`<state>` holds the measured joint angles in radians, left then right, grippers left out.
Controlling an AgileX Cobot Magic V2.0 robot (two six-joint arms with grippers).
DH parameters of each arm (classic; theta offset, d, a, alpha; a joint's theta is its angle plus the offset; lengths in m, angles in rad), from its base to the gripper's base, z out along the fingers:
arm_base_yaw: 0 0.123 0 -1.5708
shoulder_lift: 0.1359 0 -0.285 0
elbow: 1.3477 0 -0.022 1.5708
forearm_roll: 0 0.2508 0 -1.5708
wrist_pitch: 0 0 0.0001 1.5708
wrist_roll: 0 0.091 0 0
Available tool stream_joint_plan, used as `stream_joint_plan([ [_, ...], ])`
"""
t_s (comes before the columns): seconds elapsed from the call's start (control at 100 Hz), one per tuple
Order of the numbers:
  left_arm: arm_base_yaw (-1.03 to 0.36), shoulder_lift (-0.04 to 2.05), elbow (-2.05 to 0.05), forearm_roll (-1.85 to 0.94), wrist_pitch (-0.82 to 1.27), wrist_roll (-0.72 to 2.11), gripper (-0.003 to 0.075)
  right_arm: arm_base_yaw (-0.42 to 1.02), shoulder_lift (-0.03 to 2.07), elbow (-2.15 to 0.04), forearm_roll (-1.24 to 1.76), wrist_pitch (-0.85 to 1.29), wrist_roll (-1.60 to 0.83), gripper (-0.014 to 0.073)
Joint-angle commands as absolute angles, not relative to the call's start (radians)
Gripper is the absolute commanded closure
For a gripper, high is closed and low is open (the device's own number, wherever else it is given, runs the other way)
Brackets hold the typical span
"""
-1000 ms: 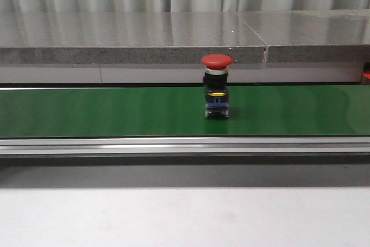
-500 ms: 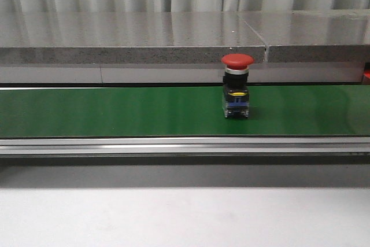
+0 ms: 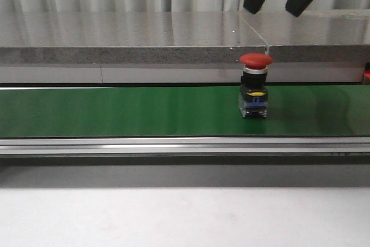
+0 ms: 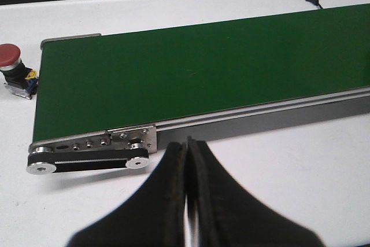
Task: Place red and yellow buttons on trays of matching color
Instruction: 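Move the right gripper back over the belt toward the red button, then grasp the red button on the belt with the right gripper and lift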
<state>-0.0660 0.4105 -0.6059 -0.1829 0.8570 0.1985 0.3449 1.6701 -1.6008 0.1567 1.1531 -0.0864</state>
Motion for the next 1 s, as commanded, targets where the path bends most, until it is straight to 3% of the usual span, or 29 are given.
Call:
stream_joint_plan([
  [0.0, -0.073, 0.414, -0.633, -0.208, 0.793, 0.197, 0.0741, 0.346, 1.660, -1.649, 0.218, 1.166, -0.124, 0.0074],
  [0.81, -0.073, 0.414, -0.633, -0.208, 0.793, 0.197, 0.0741, 0.344, 1.815, -1.654, 0.091, 1.246, -0.131, 0.0079],
  [0.99, -0.073, 0.414, -0.633, -0.208, 0.793, 0.197, 0.0741, 0.344, 1.820, -1.654, 0.086, 1.289, -0.131, 0.0292],
])
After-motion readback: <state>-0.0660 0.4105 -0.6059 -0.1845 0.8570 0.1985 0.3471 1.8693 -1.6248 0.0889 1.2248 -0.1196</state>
